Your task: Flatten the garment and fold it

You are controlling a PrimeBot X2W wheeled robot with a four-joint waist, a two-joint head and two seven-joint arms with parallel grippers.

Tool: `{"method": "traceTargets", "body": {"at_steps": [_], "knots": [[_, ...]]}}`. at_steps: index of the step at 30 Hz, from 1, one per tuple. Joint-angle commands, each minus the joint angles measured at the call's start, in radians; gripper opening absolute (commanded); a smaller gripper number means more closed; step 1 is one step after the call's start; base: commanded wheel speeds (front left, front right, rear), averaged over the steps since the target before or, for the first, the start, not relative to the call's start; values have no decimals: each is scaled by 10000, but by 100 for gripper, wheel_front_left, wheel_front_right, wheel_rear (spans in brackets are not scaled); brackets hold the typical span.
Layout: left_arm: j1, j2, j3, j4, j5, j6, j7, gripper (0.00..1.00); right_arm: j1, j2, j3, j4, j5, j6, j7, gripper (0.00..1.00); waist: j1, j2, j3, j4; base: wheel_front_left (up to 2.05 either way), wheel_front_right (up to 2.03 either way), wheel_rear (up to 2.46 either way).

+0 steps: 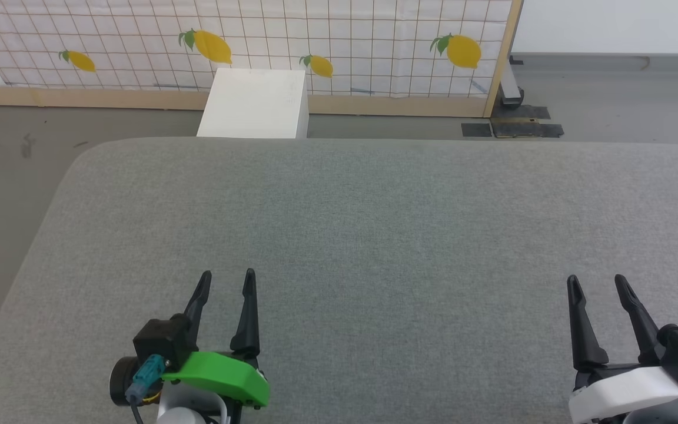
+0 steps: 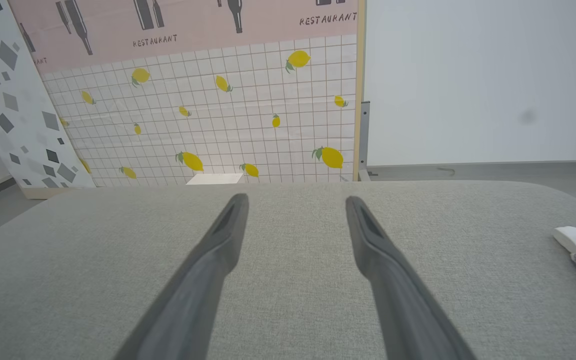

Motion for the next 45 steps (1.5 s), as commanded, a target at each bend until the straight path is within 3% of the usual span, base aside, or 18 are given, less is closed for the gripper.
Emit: {"method": "traceTargets", "body": {"at_steps": [1, 3, 4, 45], "knots": [[6, -29, -19, -15, -68, 91, -47, 100, 76, 32, 36, 35, 111, -17, -13, 100, 0, 0, 5, -4, 0, 0, 0], [14, -29, -33, 5, -91, 87, -47, 100, 62, 33, 63, 60, 164, -17, -10, 100, 0, 0, 15, -10, 0, 0, 0], [0, 0, -30, 5, -34, 0, 5, 0, -1, 0, 46, 46, 97, 0, 0, 0, 0, 0, 15, -11, 0, 0, 0], [96, -6, 272, -333, 540, 28, 516, 0, -218, 4, 210, 119, -226, -3, 252, 0, 0, 0, 26, -139, 0, 0, 0]]}}
